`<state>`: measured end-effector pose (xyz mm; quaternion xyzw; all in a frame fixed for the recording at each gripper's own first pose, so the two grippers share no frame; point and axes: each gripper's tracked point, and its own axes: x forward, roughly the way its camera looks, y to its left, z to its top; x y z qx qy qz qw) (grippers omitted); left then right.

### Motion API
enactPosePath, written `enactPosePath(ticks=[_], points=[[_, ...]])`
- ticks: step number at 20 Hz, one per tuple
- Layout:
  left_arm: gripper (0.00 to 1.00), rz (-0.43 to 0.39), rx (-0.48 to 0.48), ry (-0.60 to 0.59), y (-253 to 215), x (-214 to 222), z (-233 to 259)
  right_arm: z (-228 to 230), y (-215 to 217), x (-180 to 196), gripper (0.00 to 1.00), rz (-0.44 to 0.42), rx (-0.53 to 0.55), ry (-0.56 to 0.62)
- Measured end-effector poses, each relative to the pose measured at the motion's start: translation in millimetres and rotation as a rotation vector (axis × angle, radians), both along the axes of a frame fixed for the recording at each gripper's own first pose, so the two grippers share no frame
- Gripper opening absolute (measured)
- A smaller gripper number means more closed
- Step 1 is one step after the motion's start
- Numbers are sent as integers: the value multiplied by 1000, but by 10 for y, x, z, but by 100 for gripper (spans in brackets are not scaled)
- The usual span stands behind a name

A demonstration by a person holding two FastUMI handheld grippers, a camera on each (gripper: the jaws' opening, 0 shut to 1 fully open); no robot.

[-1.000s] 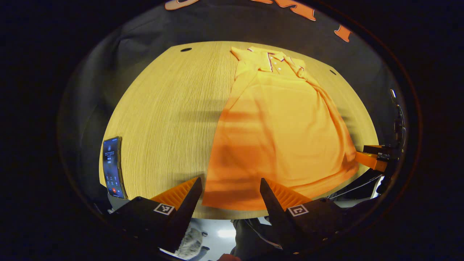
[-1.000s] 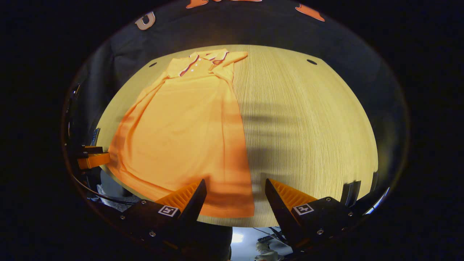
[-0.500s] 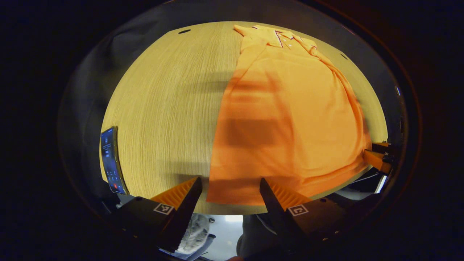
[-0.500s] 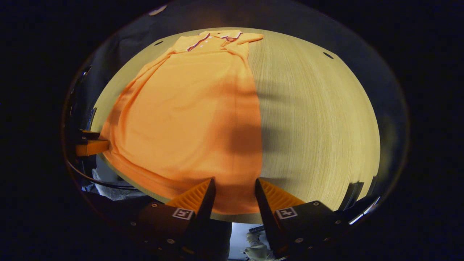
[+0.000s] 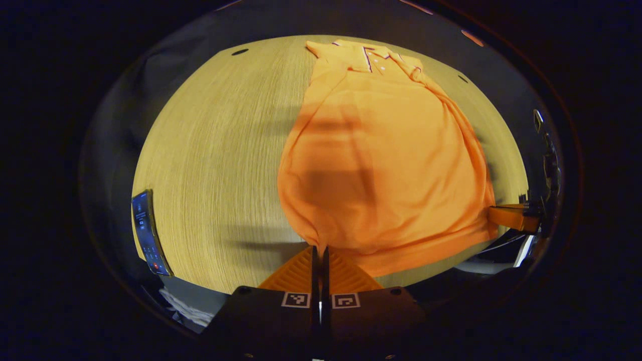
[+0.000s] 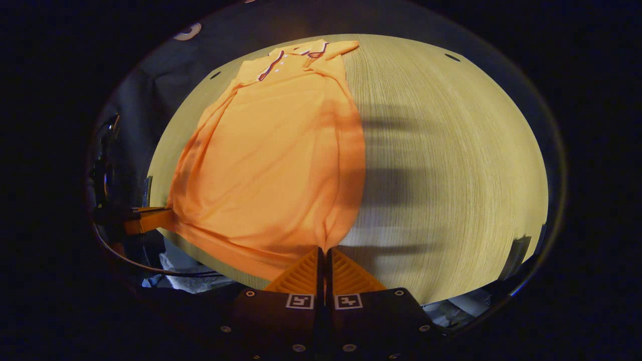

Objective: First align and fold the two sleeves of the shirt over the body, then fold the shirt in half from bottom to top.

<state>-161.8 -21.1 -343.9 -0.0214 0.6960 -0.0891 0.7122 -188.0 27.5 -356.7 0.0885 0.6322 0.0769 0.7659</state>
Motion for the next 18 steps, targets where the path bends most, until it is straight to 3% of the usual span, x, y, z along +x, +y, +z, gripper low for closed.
enactPosePath(ticks=[3, 10, 18], points=[[1, 51, -61, -44, -109, 243, 175, 156, -55, 239, 1, -39, 25, -41], [1, 47, -74, -130, -270, 734, 445, 468, -81, 707, 1, -88, 134, -101], [1, 101, -98, -212, -519, 1375, 702, 725, -73, 1191, 1, -66, 250, -150]])
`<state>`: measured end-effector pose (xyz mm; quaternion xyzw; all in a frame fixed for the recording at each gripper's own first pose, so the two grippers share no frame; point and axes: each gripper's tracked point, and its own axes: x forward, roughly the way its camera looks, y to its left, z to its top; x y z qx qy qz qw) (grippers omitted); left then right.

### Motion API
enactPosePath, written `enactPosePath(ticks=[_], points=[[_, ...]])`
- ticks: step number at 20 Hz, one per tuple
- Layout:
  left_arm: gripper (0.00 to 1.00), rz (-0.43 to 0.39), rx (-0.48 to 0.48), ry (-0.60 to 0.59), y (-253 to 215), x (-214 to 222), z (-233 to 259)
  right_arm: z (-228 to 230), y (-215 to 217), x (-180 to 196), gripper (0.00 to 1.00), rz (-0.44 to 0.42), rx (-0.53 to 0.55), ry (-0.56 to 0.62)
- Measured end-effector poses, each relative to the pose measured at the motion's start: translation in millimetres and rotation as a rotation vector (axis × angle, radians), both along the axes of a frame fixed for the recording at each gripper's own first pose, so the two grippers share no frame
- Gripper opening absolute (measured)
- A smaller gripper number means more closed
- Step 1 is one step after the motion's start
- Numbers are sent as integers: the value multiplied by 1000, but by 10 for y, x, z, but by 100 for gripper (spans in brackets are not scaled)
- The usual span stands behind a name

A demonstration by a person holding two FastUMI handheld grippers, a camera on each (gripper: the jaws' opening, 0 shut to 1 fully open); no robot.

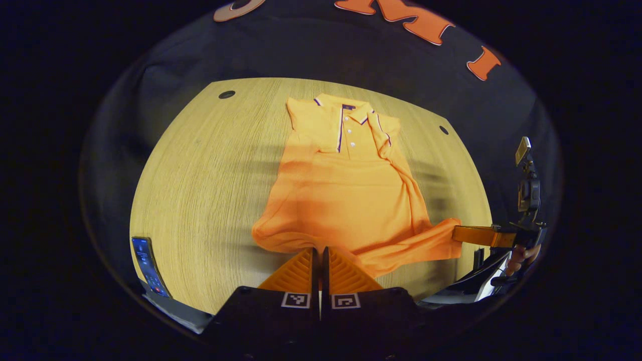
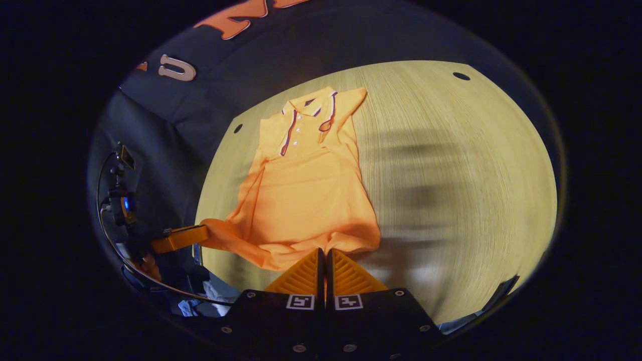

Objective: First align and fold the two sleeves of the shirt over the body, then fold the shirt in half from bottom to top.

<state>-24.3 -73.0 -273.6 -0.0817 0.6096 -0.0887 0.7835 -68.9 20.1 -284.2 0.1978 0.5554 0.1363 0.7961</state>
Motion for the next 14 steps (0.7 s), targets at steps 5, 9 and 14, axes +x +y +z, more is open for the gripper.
enactPosePath(ticks=[5, 9, 14], points=[[1, -4, -36, -58, -52, 575, 155, 172, -53, 454, 0, -10, -2, -51], [1, -60, -55, -84, -54, 1087, 102, 273, -126, 890, 1, -76, -31, -86], [1, -93, -67, -132, 8, 1826, -12, 327, -161, 1522, 1, -123, -66, -109]])
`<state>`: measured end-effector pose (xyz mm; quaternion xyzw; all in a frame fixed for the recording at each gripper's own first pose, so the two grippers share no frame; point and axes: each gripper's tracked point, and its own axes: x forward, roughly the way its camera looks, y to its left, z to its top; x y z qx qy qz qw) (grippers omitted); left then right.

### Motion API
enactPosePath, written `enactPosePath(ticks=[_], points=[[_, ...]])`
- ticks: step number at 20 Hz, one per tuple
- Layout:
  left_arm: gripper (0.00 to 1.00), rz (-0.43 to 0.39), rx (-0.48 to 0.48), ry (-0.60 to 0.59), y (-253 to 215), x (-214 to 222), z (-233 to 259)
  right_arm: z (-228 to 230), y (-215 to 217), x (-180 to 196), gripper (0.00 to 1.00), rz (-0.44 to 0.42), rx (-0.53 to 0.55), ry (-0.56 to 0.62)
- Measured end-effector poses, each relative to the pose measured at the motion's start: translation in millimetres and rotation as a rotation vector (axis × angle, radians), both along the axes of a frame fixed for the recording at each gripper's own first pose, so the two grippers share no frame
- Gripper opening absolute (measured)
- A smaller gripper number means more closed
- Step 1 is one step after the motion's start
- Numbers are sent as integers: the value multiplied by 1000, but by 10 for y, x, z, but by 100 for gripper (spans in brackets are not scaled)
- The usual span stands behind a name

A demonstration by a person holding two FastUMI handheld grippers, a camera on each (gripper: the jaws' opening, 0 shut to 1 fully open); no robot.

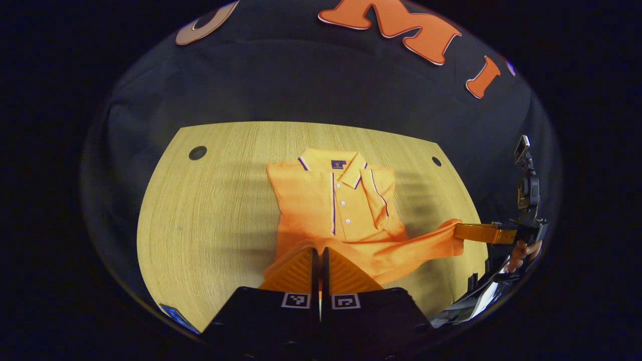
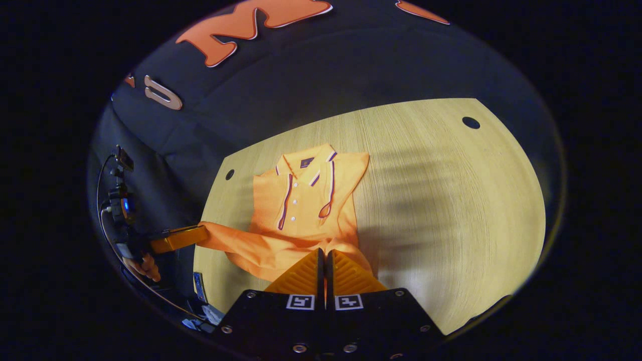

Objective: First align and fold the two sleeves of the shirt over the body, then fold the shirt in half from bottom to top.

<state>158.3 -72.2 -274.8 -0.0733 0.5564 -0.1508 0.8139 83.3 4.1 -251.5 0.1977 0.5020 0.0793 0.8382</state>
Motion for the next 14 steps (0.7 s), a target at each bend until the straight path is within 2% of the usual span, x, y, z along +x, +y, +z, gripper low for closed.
enactPosePath(ticks=[8, 11, 14], points=[[1, -4, 18, -52, 105, 897, -318, -41, -66, 886, 1, -58, 9, -14], [1, -38, 79, -79, 173, 1098, -492, -136, -109, 1168, 1, -86, 25, 4], [1, -28, 148, -126, 259, 1379, -650, -257, -141, 1481, 1, -122, 24, -6]])
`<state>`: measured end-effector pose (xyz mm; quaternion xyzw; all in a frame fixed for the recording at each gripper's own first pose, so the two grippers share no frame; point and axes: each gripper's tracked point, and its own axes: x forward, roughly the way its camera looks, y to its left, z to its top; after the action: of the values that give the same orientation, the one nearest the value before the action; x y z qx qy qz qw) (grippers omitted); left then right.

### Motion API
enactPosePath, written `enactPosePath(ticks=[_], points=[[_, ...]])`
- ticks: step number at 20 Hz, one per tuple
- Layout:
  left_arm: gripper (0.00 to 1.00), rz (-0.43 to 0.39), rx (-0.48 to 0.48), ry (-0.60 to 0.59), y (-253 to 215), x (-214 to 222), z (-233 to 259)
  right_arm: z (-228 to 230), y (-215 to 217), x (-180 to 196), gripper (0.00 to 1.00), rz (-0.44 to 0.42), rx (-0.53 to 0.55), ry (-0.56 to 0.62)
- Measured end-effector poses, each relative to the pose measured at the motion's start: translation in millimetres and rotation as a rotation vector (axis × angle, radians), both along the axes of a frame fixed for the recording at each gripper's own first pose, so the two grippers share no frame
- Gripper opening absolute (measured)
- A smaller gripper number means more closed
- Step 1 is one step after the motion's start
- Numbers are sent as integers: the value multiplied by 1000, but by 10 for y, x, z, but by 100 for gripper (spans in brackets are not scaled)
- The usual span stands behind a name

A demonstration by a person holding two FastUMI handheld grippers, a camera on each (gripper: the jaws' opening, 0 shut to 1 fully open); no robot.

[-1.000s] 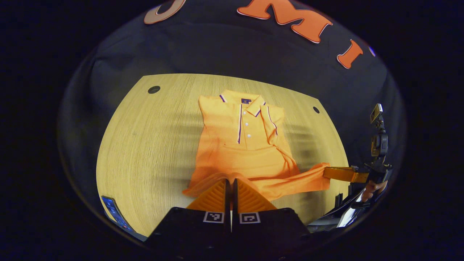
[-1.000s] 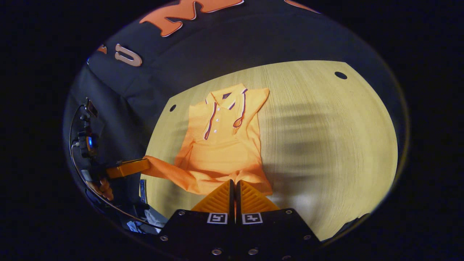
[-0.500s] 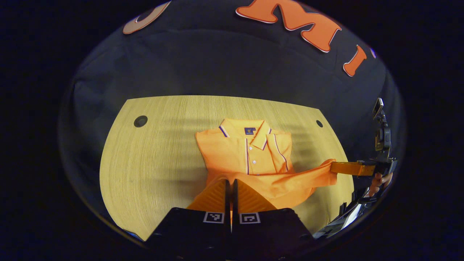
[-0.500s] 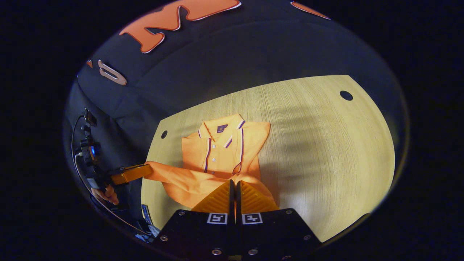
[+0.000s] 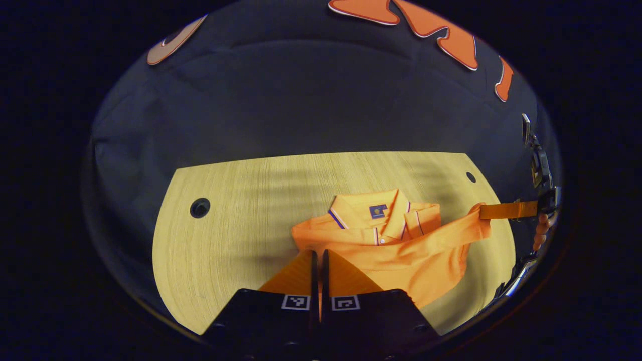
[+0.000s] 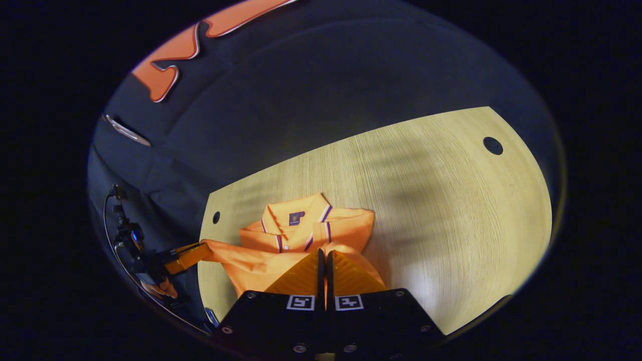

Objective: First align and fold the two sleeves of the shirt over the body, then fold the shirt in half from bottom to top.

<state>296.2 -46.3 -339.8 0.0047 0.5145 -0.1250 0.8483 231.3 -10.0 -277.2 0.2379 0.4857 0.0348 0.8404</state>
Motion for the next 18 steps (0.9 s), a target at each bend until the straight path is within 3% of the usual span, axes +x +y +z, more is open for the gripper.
enactPosePath(ticks=[4, 5, 7, 10, 11, 14, 18], points=[[2, 14, 74, -48, 88, 216, -140, -138, -13, 386, 1, -79, 16, -20], [8, 23, 76, -59, 101, 252, -190, -150, 17, 467, 2, -109, 38, -23], [16, 51, 90, -72, 122, 290, -177, -174, 6, 535, 14, -144, 60, -23], [78, 84, 94, -138, 173, 386, -87, -117, -96, 591, 53, -139, 16, -87], [98, 96, 104, -165, 218, 439, -30, -71, -143, 596, 58, -137, -4, -110], [100, 113, 76, -234, 150, 477, 226, 133, -271, 599, 80, -119, -104, -204], [100, 157, 32, -291, 171, 430, 577, 552, -322, 501, 97, -64, -249, -360]])
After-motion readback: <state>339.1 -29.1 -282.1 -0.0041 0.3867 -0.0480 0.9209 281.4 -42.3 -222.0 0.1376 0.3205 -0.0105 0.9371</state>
